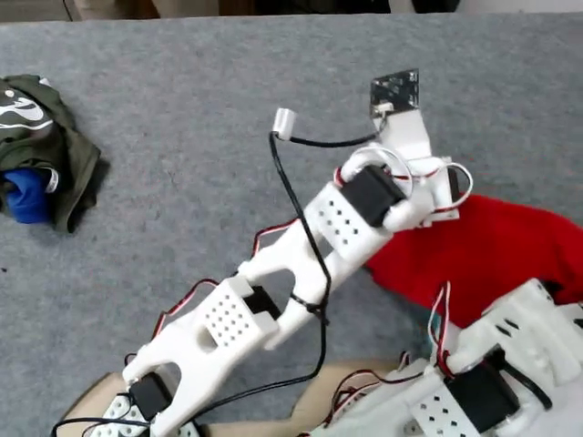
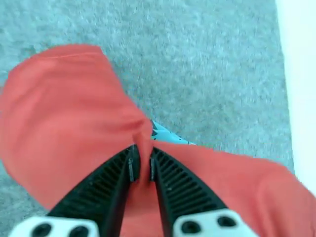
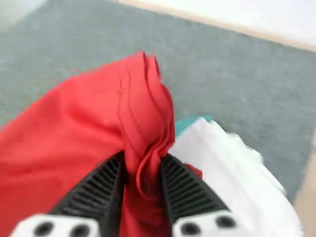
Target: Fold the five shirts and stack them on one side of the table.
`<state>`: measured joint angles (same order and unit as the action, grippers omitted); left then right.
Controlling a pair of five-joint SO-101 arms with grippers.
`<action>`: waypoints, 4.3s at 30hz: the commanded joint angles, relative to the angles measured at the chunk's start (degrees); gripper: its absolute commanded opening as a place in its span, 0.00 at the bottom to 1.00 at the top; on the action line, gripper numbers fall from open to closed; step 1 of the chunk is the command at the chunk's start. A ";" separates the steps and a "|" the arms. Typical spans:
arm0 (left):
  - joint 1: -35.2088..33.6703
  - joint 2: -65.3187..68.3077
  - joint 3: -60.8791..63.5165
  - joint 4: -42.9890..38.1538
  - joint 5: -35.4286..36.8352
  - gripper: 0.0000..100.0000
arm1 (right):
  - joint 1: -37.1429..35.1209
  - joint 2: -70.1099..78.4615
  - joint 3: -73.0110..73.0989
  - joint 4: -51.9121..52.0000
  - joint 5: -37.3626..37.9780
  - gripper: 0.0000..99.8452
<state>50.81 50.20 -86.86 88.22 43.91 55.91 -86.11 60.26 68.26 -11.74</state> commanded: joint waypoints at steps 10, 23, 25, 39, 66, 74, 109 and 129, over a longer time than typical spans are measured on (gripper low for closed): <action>1.76 -4.62 -4.66 -2.90 -4.31 0.02 | -1.98 -0.92 -0.13 2.02 -1.23 0.00; -19.43 -12.70 -5.36 8.00 -13.54 0.02 | -38.20 -0.57 16.13 -24.62 -11.25 0.00; -21.63 -11.91 -3.43 9.58 -14.68 0.02 | -41.36 -0.48 18.86 -28.48 -12.13 0.00; -37.54 -0.75 5.19 9.93 -15.30 0.02 | -54.02 -0.40 26.51 -35.78 -12.84 0.01; -53.27 10.51 5.19 10.02 -17.49 0.02 | -60.35 58.86 -4.44 -40.88 -13.98 0.01; -53.54 14.02 5.01 9.58 -17.49 0.02 | -60.79 57.63 -3.47 -40.18 -12.75 0.01; -98.11 3.74 -0.26 12.66 -28.48 0.02 | -108.09 77.41 -60.70 -7.47 0.53 0.00; -99.16 3.82 4.31 12.57 -29.19 0.02 | -121.89 77.58 -44.53 -5.45 -0.26 0.46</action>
<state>-48.26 57.58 -82.90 100.26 14.99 -65.05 -8.31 15.69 63.96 -11.91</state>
